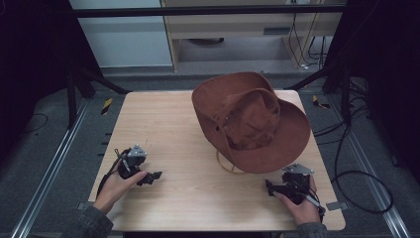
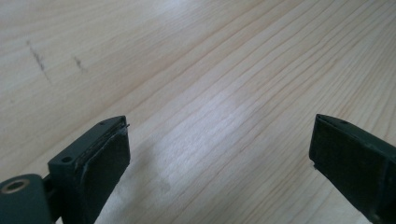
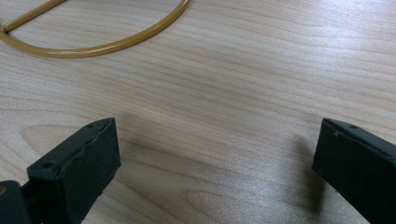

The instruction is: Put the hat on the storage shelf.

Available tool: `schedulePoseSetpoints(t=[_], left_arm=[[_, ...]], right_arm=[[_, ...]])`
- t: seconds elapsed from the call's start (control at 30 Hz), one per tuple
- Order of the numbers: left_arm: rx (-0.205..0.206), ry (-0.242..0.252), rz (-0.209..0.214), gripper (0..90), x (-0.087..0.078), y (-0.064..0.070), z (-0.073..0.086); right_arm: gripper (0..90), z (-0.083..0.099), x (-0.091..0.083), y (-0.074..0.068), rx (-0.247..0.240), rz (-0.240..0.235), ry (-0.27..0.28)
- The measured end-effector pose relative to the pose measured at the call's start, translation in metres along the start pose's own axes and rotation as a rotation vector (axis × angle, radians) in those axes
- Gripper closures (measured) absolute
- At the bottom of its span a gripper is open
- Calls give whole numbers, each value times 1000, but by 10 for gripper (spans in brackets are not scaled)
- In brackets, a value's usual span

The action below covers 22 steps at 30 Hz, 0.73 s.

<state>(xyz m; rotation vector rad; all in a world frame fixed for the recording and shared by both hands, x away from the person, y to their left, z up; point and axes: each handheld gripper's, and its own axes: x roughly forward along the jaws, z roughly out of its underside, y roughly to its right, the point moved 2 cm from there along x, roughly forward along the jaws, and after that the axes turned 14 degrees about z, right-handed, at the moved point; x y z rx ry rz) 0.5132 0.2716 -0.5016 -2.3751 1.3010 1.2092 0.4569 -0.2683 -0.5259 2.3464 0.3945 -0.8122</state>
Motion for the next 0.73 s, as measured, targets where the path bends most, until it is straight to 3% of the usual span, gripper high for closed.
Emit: schedulePoseSetpoints(t=[0.2, 0.4, 0.57, 0.67, 0.7, 0.73], left_arm=[[-10, -11, -25, 47, 4, -5, 10], [11, 4, -46, 44, 4, -6, 14], [31, 72, -58, 10, 7, -6, 21], [29, 73, -61, 10, 6, -6, 22], [30, 72, -61, 10, 6, -6, 22], [32, 71, -59, 10, 6, -6, 22]], right_arm=[[7, 0, 0, 0, 0, 0, 0], [7, 0, 0, 0, -1, 2, -1], [7, 0, 1, 1, -9, 12, 2], [7, 0, 0, 0, 1, -1, -2], [7, -1, 1, 3, -26, 9, 6], [7, -1, 1, 3, -22, 9, 5]])
